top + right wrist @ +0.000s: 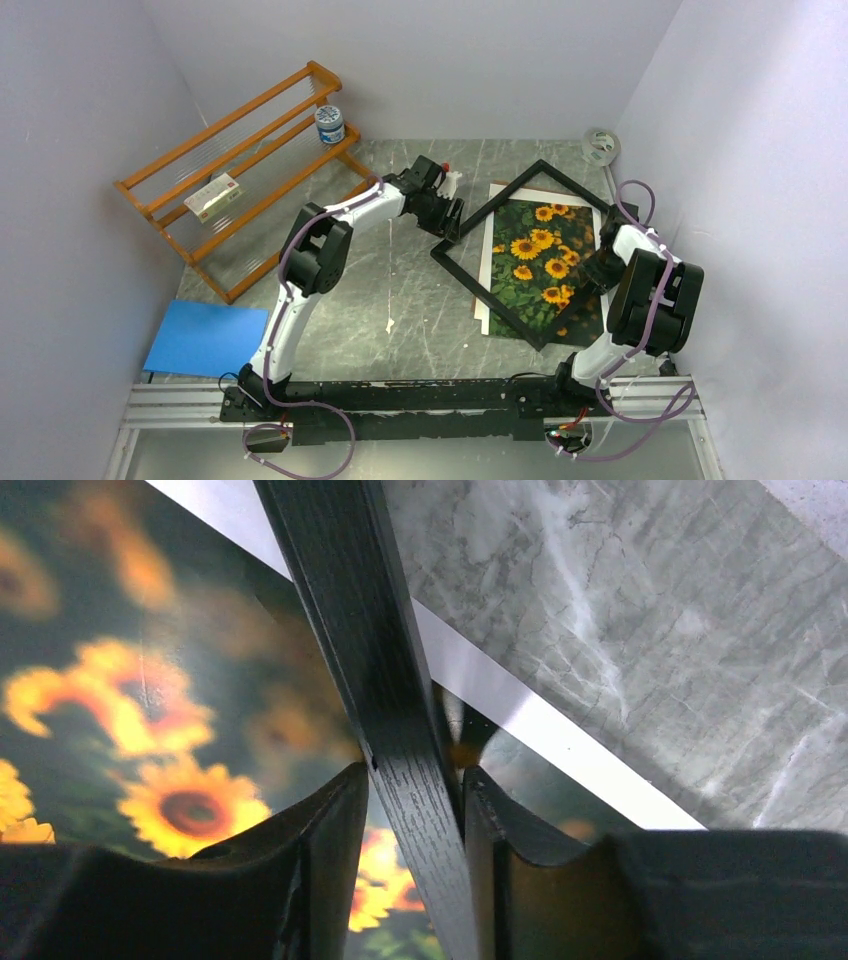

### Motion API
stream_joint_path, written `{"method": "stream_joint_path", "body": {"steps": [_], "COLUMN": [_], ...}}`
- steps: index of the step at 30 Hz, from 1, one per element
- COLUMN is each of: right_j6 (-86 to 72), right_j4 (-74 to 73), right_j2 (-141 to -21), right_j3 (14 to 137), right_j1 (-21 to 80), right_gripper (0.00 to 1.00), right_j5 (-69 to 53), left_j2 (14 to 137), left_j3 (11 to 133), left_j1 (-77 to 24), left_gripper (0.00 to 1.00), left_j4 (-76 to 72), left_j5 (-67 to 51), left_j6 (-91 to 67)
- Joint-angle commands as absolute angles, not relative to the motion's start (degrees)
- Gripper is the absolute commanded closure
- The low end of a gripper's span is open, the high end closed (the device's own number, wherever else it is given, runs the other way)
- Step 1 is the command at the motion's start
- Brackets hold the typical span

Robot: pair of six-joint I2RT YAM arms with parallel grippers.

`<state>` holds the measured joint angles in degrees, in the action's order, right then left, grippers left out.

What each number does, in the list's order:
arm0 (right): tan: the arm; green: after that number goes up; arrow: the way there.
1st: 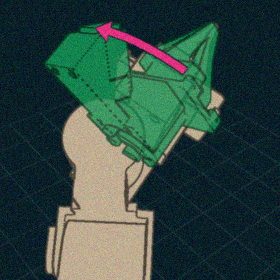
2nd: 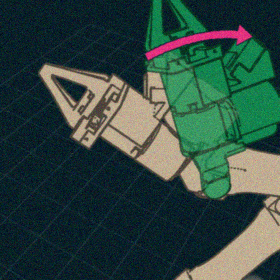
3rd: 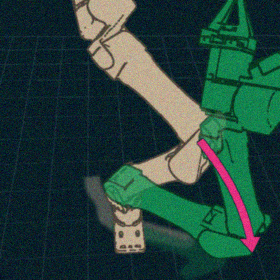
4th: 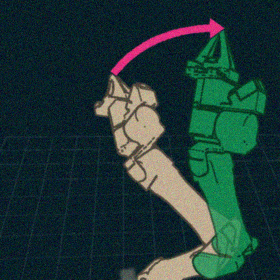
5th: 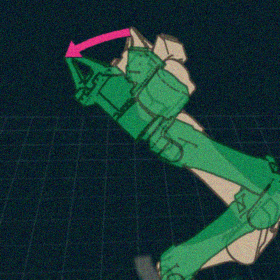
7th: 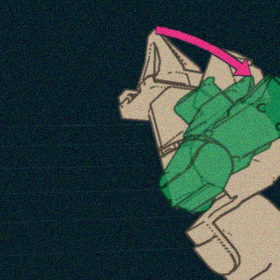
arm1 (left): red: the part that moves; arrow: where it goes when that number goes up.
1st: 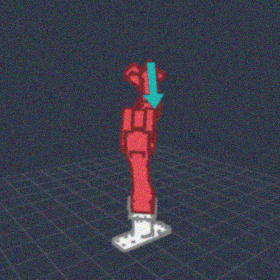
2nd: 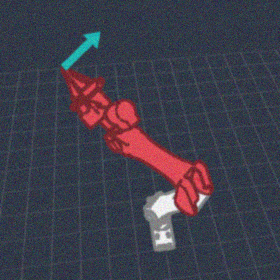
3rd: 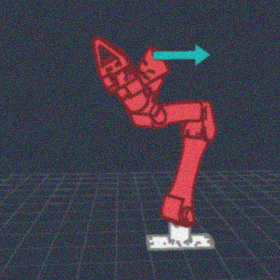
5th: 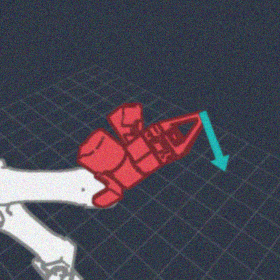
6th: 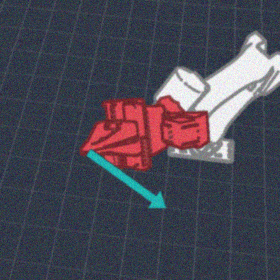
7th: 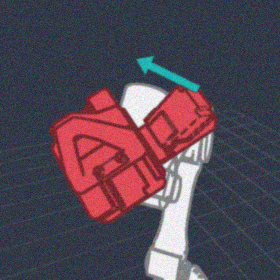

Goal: Put the photo into the frame
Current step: Move the photo frame to the center of the board.

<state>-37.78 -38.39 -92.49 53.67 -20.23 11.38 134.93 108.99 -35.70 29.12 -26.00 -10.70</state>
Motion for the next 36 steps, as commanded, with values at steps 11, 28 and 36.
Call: {"method": "stream_joint_path", "body": {"steps": [11, 28, 36], "right_j6": [-37.4, -38.8, -45.0], "right_j4": [-37.9, -31.0, -27.0], "right_j2": [-83.0, -84.2, -90.9], "right_j3": [53.1, 54.7, 56.5], "right_j1": [-20.1, -0.5, 10.8], "right_gripper": [0.85, 0.84, 0.84], "right_j5": [9.6, 0.9, -2.7], "left_j2": [133.3, 107.8, 101.2], "left_j3": [108.5, 76.9, 64.8], "left_j1": [-38.9, -34.3, -27.9], "left_gripper": [0.97, 0.98, 0.97], "left_j4": [35.7, 32.0, 34.3], "left_j5": [-9.3, -0.1, 7.2], "left_j6": [-7.7, -13.7, -14.0]}}
